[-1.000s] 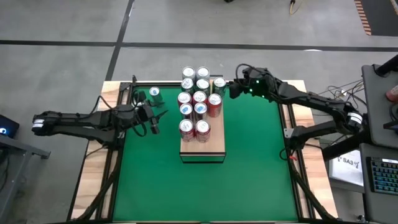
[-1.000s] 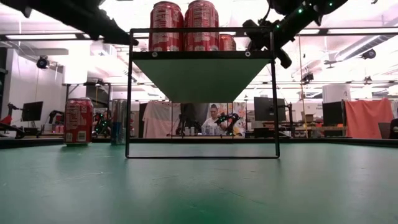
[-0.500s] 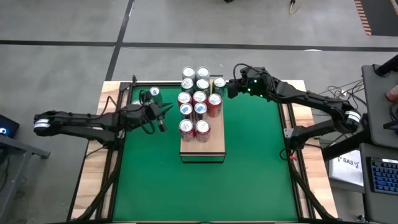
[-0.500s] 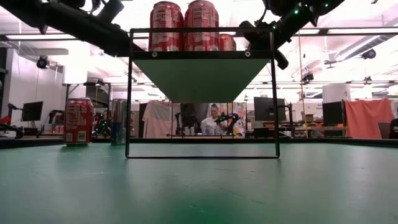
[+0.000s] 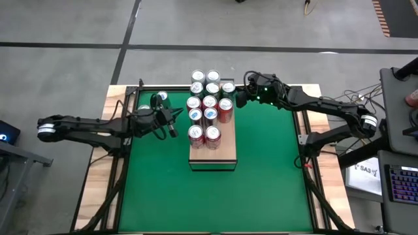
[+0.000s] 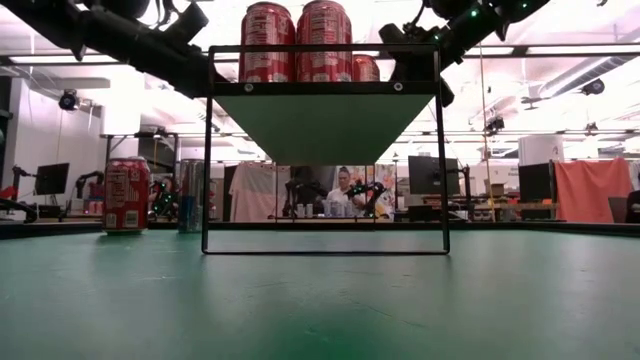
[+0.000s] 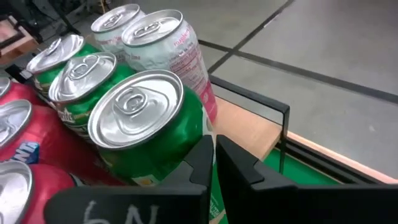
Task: Place canned beverage on shelf
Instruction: Put the green can on the shelf, then adjust the cans on the shelf
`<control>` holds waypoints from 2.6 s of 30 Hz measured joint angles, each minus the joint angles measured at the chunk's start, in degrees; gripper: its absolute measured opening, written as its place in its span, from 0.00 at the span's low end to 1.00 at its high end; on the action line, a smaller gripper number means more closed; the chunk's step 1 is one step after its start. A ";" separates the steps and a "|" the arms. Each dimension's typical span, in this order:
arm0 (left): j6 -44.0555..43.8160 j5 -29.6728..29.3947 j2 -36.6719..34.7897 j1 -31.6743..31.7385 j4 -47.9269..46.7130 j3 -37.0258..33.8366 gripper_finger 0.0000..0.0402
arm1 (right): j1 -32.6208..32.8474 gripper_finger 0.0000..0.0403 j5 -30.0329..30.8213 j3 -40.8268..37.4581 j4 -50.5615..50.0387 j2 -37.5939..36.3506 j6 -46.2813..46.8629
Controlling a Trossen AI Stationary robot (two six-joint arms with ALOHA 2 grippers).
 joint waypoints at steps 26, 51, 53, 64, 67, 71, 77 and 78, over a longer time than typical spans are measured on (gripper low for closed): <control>-0.99 0.82 4.88 0.09 3.85 0.04 0.00 | -0.04 0.03 -0.02 0.00 -0.65 -0.04 -0.10; -1.07 1.03 4.61 0.09 4.95 0.04 0.00 | 8.41 0.03 -0.17 0.00 -3.23 -9.62 -0.86; -1.07 1.05 4.61 0.09 4.95 0.04 0.00 | 11.06 0.03 -0.45 0.00 -3.21 -10.02 -2.28; -0.61 1.07 4.59 0.09 4.90 0.04 0.00 | 18.98 0.03 -3.63 0.00 -3.24 -5.98 -4.22; -0.61 1.07 4.59 0.09 4.93 0.04 0.00 | 18.98 0.03 -3.62 0.00 -3.24 -4.50 -4.20; -0.60 1.07 4.59 0.09 4.93 0.04 0.00 | 18.96 0.03 -2.28 0.00 -3.23 -3.61 -3.77; -0.59 1.09 4.59 0.09 4.93 0.04 0.00 | 18.83 0.03 0.50 0.00 -3.19 -3.61 -3.78; -0.59 1.09 4.59 0.09 4.93 0.04 0.00 | 18.82 0.03 1.17 0.00 -3.21 -3.61 -3.80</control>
